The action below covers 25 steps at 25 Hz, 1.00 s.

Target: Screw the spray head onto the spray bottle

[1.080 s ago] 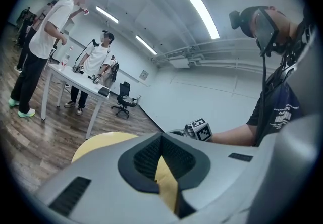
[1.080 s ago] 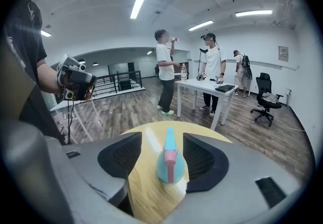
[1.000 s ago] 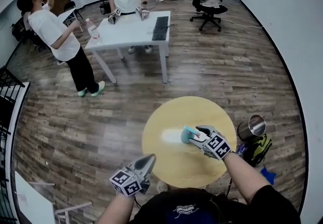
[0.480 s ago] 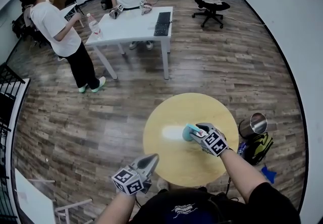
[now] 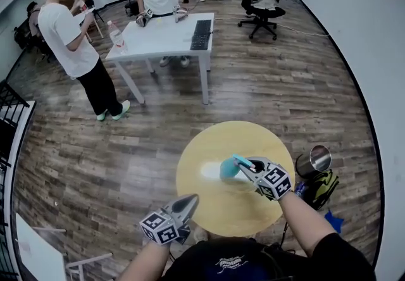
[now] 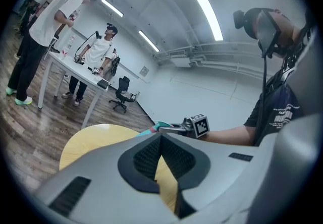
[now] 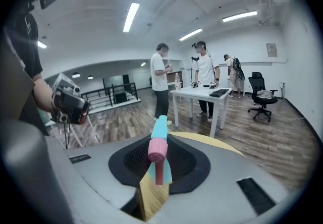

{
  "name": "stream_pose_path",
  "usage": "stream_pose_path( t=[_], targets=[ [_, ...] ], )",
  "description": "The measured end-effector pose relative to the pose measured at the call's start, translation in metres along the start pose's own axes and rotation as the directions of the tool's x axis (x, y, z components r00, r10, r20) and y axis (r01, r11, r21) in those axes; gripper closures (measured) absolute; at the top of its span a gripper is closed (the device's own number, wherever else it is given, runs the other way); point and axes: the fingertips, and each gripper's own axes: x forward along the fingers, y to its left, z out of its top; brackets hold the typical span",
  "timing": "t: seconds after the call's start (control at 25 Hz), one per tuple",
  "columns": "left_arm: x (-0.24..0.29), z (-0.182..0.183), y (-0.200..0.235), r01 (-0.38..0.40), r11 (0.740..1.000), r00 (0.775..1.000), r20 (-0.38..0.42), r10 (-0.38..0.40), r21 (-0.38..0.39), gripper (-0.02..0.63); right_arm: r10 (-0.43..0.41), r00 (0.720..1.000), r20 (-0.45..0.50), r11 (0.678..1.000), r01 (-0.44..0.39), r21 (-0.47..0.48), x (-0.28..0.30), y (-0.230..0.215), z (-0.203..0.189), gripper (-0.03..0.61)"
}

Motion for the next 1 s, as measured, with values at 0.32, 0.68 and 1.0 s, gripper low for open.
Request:
stream_pose_path(
  t=[0.32,0.68,1.0],
  targets=[
    [0.018,0.046,-0.022,0.093,0.991,0.987,0.138,-0.079,-0.095,0.591,0.099,0.943,0.319,0.968,-0.165,0.187,-0.091,0.024,0.113,0.486],
    [0.03,0.088,-0.098,0.288,0.957,0.939,0.192,-0.287,0.019,0.141,0.248,0.823,0.511,0.852,-0.436,0.29,-0.18,0.076,0.173,0.486],
    [0.027,0.097,-0.159,0.398,0.914,0.899,0.17,-0.405,0.075,0.163,0.309,0.77,0.558,0.799,-0.529,0.286,-0.215,0.106,0.18,0.486]
  ],
)
